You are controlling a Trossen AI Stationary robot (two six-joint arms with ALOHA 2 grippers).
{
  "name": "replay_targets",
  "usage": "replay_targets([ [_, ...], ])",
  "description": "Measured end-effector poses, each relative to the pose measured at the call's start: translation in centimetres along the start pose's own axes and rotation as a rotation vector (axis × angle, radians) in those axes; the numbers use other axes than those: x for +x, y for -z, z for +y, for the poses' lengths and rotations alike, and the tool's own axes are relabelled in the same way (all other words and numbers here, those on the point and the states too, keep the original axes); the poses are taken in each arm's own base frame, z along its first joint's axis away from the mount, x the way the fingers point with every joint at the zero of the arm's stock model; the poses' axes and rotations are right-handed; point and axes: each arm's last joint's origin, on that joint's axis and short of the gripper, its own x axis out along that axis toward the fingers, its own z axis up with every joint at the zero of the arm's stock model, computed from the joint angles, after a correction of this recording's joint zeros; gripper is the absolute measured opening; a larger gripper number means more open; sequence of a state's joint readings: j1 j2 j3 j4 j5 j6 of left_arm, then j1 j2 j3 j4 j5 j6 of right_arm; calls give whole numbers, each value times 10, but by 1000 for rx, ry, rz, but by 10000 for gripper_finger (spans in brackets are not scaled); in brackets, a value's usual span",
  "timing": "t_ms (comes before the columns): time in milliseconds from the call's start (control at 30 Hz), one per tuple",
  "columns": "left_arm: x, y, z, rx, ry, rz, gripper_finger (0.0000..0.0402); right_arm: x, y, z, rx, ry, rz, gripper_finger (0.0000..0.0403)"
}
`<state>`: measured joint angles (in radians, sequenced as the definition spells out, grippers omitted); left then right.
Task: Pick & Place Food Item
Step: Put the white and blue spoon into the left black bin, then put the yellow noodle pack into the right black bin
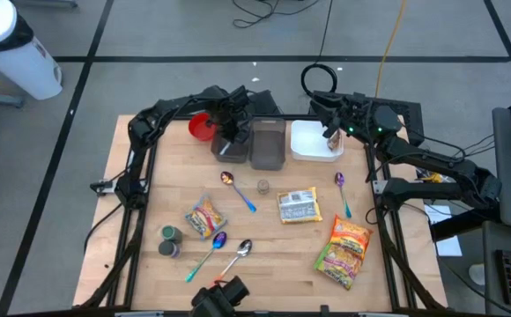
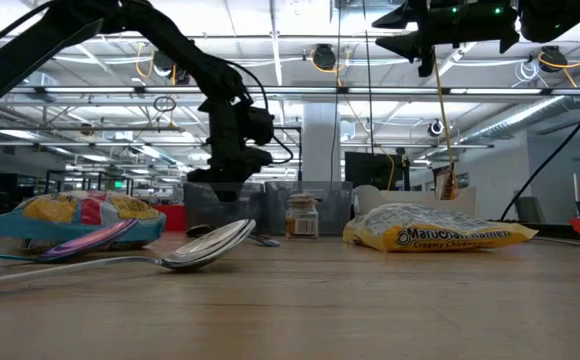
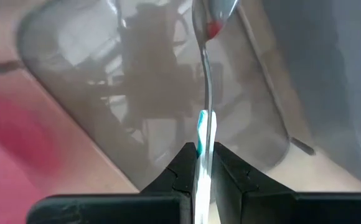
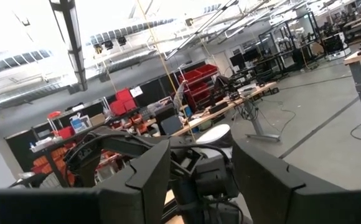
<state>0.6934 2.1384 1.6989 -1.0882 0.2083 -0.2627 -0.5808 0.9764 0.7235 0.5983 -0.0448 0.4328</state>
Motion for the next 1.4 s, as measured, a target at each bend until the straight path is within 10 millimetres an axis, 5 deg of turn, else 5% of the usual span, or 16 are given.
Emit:
replay_targets([
  [267, 18, -2, 0, -3, -13, 43, 29, 0, 0, -1, -8, 24, -6, 166],
  [1033, 19, -5, 1, -29, -7, 23, 65, 0, 0, -1, -11, 23, -4, 166],
  [1200, 10, -9, 3, -29, 17, 15, 66, 0, 0, -1, -11, 23, -4, 166],
  [1400, -27, -22, 0, -7, 50, -62, 67, 0, 0, -1, -11, 22, -5, 166],
])
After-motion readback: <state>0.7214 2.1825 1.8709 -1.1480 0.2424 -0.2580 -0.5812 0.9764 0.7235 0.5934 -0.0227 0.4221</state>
